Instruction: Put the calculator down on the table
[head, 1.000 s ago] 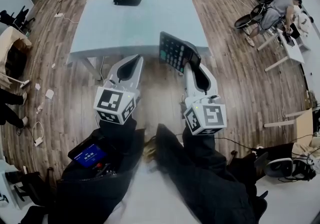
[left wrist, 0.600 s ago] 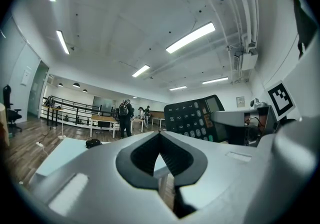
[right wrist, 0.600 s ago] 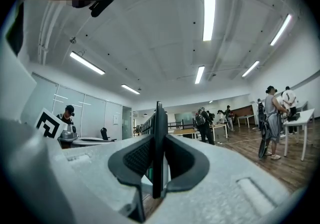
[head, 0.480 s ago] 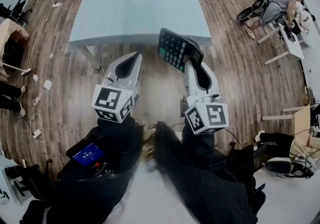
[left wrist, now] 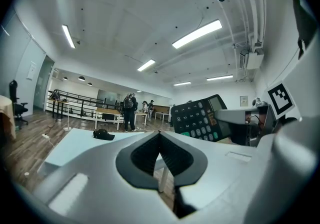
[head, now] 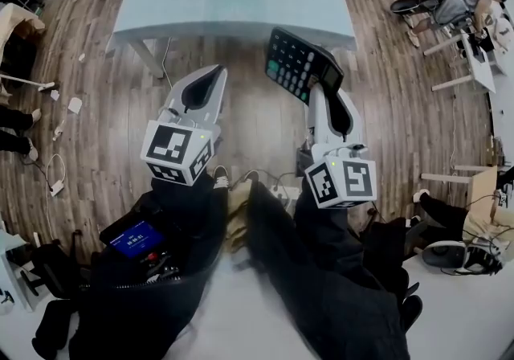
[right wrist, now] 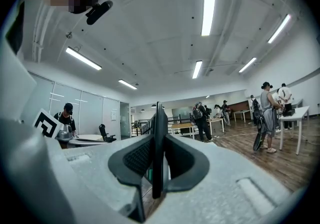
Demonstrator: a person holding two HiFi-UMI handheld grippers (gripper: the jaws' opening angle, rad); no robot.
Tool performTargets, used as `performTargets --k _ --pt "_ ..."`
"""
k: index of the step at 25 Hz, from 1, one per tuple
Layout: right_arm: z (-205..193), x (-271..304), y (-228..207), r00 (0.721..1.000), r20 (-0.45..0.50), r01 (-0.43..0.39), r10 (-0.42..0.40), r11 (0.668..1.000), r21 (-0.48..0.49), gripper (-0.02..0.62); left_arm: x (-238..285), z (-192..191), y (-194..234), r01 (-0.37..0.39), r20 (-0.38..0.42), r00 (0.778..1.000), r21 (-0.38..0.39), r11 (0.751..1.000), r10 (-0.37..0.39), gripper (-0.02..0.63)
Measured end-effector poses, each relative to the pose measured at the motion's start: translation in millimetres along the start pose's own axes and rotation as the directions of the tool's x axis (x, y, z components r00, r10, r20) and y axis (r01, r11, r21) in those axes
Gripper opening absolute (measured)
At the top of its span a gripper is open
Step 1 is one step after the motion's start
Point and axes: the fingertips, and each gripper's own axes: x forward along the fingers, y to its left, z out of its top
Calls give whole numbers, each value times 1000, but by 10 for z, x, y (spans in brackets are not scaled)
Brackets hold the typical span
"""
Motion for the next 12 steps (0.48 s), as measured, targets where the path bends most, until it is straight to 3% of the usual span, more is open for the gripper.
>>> performTargets --k 12 --pt "-17 110 187 1000 31 -4 4 1000 0 60 -140 46 251 -12 28 1000 17 1000 11 -2"
